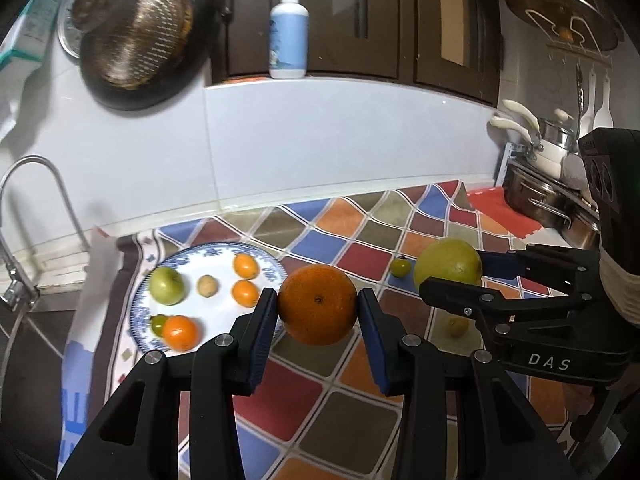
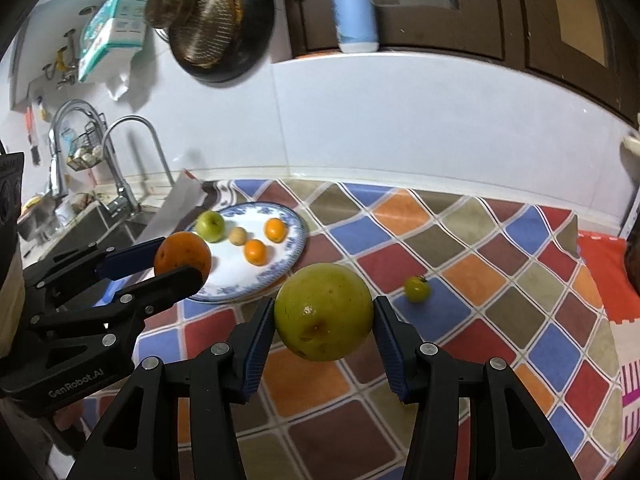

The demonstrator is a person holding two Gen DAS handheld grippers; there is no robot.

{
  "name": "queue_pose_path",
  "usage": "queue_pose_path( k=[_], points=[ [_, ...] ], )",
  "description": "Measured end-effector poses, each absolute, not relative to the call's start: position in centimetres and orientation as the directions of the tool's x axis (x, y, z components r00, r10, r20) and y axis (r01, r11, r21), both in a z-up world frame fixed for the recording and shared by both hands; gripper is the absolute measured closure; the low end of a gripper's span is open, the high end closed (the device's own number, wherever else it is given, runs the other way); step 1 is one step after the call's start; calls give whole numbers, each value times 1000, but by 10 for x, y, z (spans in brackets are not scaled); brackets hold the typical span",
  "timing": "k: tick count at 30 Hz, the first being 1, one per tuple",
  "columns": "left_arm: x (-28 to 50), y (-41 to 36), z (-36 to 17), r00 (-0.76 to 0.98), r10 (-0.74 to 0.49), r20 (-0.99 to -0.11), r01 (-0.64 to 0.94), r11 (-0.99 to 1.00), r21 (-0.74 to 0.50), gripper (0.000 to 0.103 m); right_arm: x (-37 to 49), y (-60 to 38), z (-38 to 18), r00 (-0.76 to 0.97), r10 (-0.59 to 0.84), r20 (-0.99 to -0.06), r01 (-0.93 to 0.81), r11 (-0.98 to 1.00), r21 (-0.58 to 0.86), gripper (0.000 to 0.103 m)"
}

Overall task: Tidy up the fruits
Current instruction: 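Carry the orange and pear onto the plate and open both tools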

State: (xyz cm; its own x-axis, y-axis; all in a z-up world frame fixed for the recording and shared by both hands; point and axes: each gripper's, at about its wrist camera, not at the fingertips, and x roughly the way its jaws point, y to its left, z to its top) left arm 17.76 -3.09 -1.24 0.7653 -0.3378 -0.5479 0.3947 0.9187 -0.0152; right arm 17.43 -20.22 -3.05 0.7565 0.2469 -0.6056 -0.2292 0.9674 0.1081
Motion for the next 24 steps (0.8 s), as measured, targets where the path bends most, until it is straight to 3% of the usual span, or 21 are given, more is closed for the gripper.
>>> queue_pose_path(
  k=[24],
  points=[
    [182, 52, 5, 816, -273, -509, 345, 938, 49, 62, 184, -116, -11, 781, 307, -544, -295, 949, 112, 53]
  ],
)
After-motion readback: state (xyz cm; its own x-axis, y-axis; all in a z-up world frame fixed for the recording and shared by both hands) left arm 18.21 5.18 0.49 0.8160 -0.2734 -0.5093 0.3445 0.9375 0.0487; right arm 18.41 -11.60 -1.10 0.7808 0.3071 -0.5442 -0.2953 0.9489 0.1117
